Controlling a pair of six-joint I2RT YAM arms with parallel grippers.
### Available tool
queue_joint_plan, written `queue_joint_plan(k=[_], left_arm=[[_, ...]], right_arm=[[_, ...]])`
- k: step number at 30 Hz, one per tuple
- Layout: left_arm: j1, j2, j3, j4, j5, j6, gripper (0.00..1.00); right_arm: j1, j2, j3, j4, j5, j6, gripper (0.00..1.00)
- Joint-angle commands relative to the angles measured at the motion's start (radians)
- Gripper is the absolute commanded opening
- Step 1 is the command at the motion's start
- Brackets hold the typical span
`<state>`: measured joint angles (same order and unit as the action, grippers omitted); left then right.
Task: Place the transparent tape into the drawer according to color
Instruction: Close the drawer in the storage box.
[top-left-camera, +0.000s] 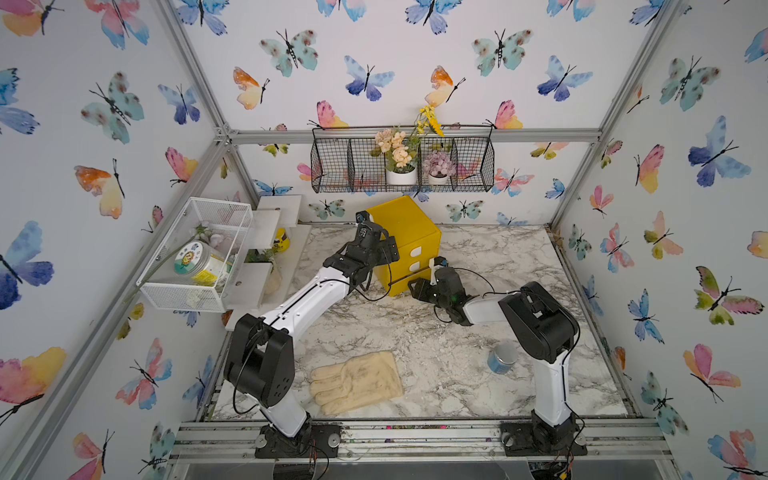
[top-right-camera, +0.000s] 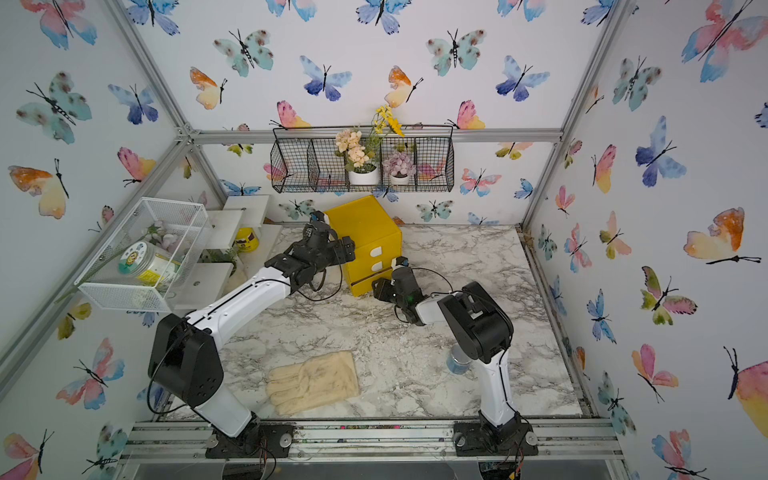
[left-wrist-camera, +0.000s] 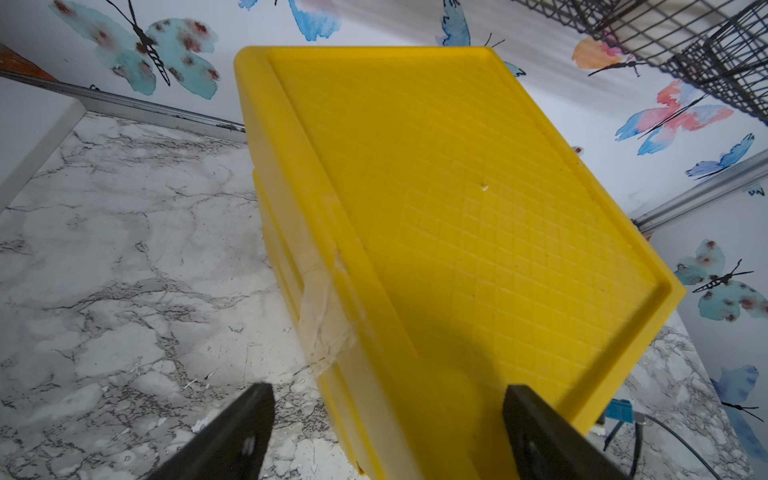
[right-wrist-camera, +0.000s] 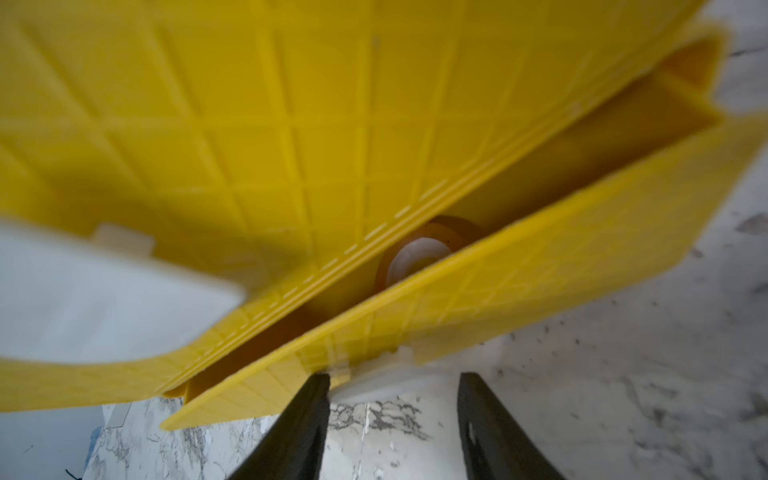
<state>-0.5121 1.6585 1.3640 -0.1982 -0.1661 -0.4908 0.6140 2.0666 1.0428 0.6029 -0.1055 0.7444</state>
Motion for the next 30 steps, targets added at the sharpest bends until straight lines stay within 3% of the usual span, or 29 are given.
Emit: queue_joint_plan(k=[1,15,24,30], left_arm=[[-0.004,0.014,-0.037,-0.082,0.035,0.006,0.9],[-0.013,-0.014,-0.054,-0.096,0.016,0.001,0.92],[-0.016,-0.144,-0.076,-0.127,-0.019,-0.015,0.99],[-0.021,-0.321,-0.198,-0.126,-0.028,-0.016,0.99]], right_arm=[[-0.003,0.028,0.02,0.054,-0.016,0.03,0.54],[-0.003,0.032,-0.012,0.145,-0.019,0.086,0.57],[-0.003,-0.2,-0.188,0.098,0.001,0.055,0.66],[-0.003,-0.427,-0.29,-0.014,0.044,0.002,0.75]])
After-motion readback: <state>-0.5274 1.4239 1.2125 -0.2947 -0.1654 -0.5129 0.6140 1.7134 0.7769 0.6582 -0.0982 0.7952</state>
